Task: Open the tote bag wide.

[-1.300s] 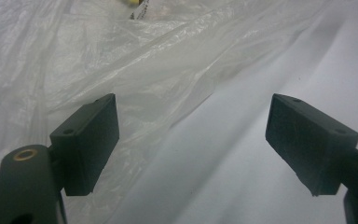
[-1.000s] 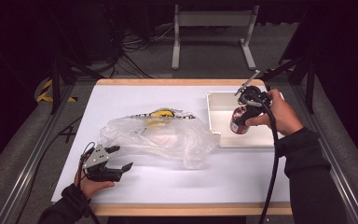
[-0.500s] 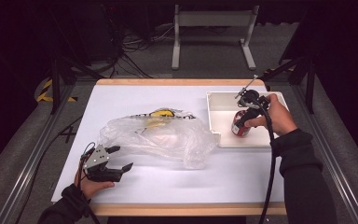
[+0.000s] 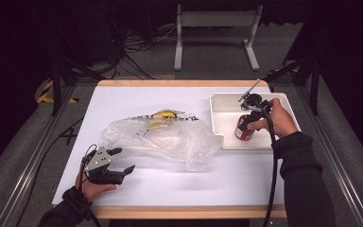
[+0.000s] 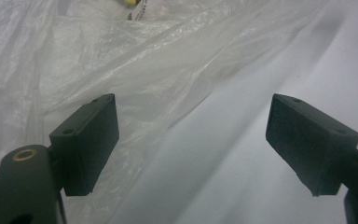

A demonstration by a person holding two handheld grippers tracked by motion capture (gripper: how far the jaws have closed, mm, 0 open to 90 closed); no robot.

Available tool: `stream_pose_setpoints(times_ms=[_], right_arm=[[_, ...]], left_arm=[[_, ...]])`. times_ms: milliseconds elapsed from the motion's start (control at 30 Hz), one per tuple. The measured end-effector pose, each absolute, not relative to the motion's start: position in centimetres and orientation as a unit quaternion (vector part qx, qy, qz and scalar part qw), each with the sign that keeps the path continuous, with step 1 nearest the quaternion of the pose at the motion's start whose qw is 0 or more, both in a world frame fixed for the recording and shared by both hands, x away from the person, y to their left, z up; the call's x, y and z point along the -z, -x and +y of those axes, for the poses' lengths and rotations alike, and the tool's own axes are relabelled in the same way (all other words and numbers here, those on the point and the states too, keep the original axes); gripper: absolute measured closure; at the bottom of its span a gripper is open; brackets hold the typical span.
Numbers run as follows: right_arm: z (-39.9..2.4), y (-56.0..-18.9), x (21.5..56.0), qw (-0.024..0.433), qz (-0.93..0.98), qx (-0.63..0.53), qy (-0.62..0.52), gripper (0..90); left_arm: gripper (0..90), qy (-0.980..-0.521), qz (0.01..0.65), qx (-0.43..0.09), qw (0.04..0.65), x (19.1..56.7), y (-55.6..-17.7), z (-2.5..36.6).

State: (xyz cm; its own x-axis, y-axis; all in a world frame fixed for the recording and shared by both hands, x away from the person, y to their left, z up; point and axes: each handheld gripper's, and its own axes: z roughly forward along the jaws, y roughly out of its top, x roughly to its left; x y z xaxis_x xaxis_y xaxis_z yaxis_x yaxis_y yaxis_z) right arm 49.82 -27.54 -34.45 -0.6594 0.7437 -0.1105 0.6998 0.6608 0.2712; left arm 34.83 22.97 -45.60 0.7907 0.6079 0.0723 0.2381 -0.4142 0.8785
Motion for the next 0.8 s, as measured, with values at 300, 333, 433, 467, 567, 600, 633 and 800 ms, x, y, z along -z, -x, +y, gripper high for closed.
stream_pose_setpoints(times_ms=[300,333,433,467,567,600,633,800], right_arm=[[-27.60,-50.11,35.04,0.104,0.904,-0.100,-0.403,25.9],[-27.63,-50.16,35.02,0.103,0.903,-0.103,-0.405,25.9],[-27.63,-50.28,35.08,0.102,0.901,-0.107,-0.408,25.9],[-27.61,-50.30,35.10,0.103,0.900,-0.107,-0.409,25.9],[-27.60,-50.33,35.13,0.102,0.900,-0.108,-0.411,25.9],[-27.65,-50.35,35.14,0.101,0.899,-0.108,-0.412,25.8],[-27.69,-50.35,35.15,0.101,0.899,-0.108,-0.413,25.8],[-27.86,-50.39,35.20,0.104,0.898,-0.109,-0.414,25.7]], left_arm=[[18.2,-0.820,0.258,-0.194,0.473,45.60,-34.82,22.92],[18.2,-0.819,0.258,-0.194,0.474,45.60,-34.83,22.93],[18.2,-0.819,0.258,-0.194,0.474,45.60,-34.81,22.94],[18.2,-0.819,0.258,-0.194,0.474,45.60,-34.80,22.94],[18.2,-0.820,0.258,-0.194,0.474,45.60,-34.81,22.92],[18.1,-0.820,0.257,-0.194,0.473,45.60,-34.82,22.91],[18.1,-0.820,0.257,-0.195,0.472,45.60,-34.81,22.90],[18.1,-0.820,0.257,-0.195,0.472,45.61,-34.82,22.90]])
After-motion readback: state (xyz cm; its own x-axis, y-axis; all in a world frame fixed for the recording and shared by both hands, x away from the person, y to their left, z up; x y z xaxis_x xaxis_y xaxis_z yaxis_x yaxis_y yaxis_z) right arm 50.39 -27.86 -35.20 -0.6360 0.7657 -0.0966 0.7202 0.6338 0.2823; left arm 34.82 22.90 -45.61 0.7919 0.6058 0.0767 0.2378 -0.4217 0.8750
